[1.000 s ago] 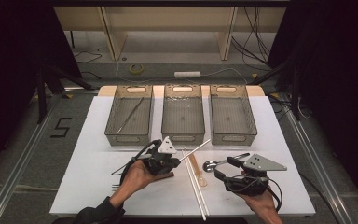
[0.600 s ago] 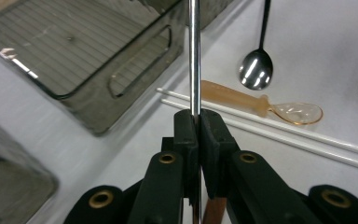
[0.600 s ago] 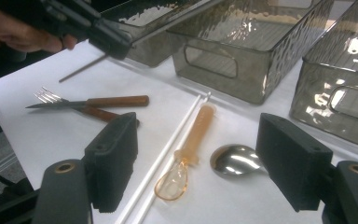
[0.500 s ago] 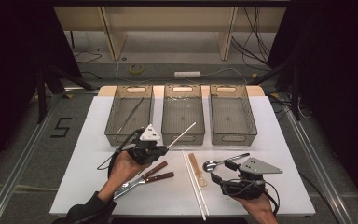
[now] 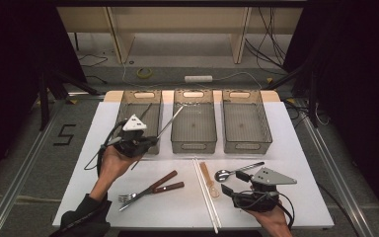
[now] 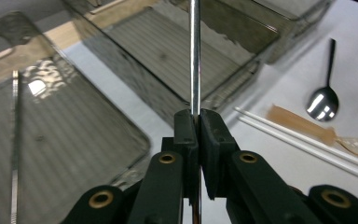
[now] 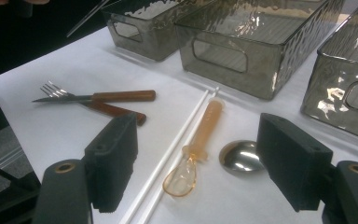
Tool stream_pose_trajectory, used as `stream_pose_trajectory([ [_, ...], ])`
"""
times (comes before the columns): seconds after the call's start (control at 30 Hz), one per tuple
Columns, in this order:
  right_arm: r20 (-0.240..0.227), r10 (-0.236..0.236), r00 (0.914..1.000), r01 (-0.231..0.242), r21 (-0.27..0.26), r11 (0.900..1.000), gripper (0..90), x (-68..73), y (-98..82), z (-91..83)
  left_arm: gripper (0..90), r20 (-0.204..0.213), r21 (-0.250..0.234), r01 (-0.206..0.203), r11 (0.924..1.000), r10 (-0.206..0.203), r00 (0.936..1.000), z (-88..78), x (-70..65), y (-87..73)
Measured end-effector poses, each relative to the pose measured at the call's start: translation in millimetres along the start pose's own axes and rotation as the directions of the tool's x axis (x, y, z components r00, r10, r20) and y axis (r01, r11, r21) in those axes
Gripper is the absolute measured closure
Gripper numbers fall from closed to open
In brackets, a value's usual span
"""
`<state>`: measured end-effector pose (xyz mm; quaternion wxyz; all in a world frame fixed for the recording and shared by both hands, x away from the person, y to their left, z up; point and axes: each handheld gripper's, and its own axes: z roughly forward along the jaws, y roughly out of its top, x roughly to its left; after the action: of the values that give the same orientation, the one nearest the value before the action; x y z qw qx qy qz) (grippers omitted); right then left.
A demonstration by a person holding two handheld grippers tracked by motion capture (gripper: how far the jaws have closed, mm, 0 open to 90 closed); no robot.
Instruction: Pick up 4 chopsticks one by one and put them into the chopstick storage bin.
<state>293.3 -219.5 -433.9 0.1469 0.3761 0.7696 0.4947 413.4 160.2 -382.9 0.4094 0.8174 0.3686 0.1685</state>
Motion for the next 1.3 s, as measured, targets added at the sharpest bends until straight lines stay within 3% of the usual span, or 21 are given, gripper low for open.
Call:
stream_pose_trajectory([
  [0.33, -0.009, 0.004, 1.0000, -0.004, 0.002, 1.000, 30.3, 1.0, -1.1, 0.4, 85.1, -0.061, -0.033, 0.086, 0.9958, -0.088, 0.9943, -0.9, 41.0, 3.5],
  [0.57, -0.012, 0.002, 0.9999, -0.002, 0.001, 1.000, 30.3, 1.0, -1.2, -0.2, 85.1, -0.090, -0.039, 0.104, 0.9938, -0.108, 0.9901, 1.8, 55.3, 4.3],
  [0.9, -0.016, 0.002, 0.9999, -0.002, 0.003, 1.000, 30.3, 1.8, -1.4, 0.6, 85.1, -0.134, -0.062, 0.149, 0.9869, -0.156, 0.9786, 2.0, 85.9, 16.6],
  [1.1, -0.020, 0.003, 0.9998, -0.003, 0.001, 1.000, 30.3, 1.5, -1.4, 0.2, 85.1, -0.147, -0.057, 0.159, 0.9857, -0.165, 0.9752, 10.3, 97.2, 25.1],
  [1.2, -0.020, 0.009, 0.9998, -0.009, 0.000, 1.000, 30.3, 0.6, -1.7, 0.3, 85.1, -0.171, -0.034, 0.143, 0.9891, -0.147, 0.9742, 16.2, 100.2, 28.3],
  [1.3, -0.021, 0.009, 0.9997, -0.009, 0.001, 1.000, 30.3, 0.8, -1.8, 0.7, 85.1, -0.177, -0.036, 0.177, 0.9835, -0.181, 0.9675, 22.3, 108.6, 26.5],
])
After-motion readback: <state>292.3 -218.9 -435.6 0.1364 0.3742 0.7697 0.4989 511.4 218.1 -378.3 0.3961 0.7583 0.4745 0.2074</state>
